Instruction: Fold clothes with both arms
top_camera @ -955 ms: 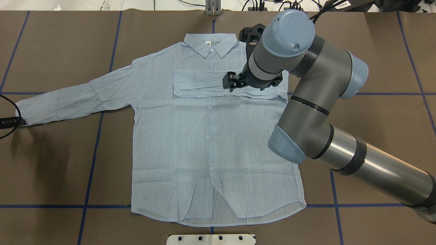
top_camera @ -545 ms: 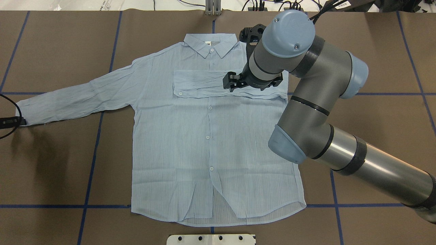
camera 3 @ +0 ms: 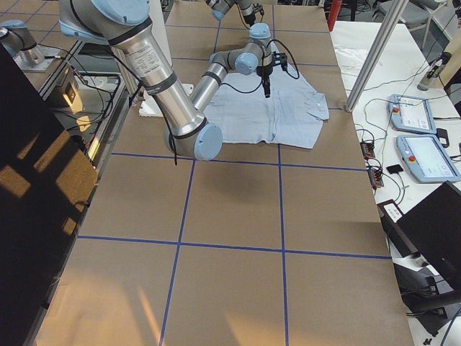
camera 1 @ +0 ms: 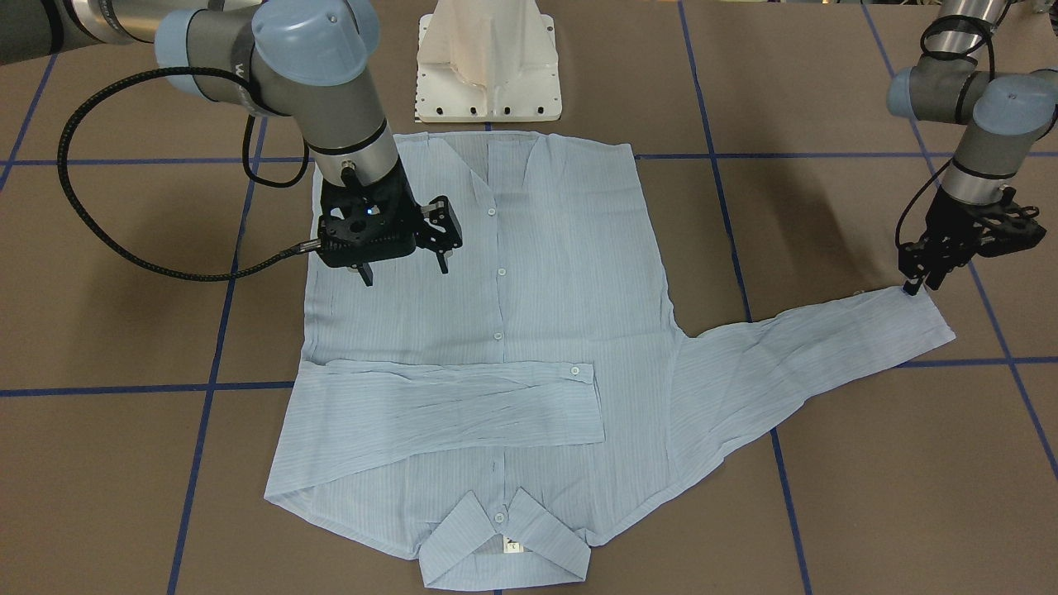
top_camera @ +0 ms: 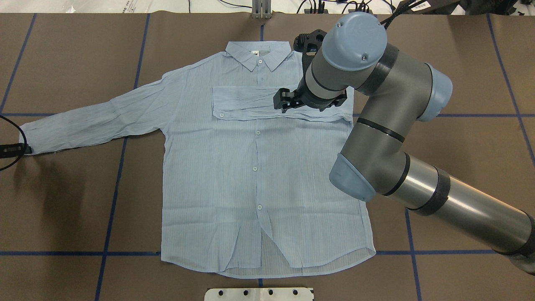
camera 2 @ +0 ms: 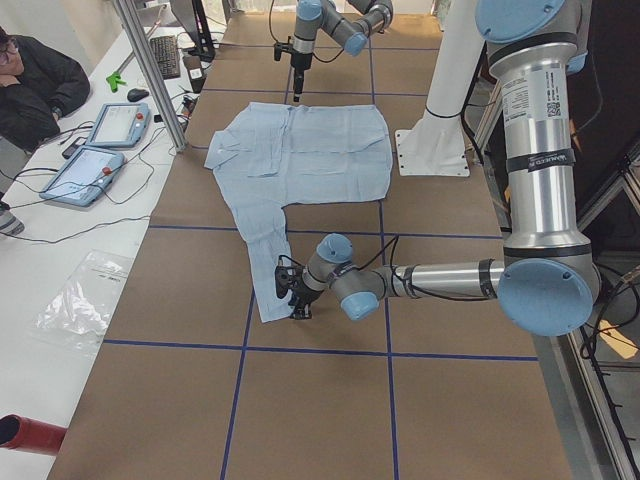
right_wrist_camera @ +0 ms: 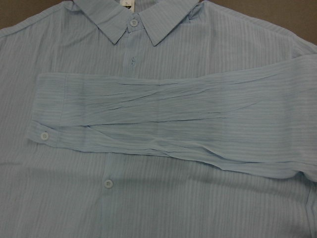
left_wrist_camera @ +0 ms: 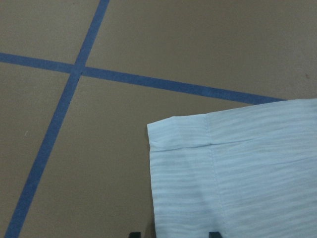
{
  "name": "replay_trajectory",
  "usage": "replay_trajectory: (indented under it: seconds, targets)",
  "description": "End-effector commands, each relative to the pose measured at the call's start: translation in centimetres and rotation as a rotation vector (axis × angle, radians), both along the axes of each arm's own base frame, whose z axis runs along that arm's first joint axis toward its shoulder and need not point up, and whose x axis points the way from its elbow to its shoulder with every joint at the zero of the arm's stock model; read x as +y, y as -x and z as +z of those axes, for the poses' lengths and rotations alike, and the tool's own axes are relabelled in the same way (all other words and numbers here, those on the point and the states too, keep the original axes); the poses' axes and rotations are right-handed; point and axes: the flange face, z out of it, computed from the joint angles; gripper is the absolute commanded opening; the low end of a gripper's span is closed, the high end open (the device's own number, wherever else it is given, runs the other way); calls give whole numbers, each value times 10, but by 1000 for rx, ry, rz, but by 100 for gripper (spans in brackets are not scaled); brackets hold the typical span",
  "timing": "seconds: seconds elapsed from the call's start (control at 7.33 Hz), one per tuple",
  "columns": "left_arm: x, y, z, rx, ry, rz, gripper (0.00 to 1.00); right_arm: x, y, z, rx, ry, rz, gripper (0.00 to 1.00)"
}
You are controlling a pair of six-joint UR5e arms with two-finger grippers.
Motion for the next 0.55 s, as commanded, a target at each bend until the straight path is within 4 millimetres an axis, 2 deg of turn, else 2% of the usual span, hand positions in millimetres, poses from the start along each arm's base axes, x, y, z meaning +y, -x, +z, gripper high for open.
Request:
replay_trajectory:
  seconds: [0.0,0.41]
  targets:
    - [0,-2,-1,0,-3,7,19,0,0,1,1,2,-1,100]
    - [0,-4,-4,3,-7,8,0,-1,-2,4,3,4,2,100]
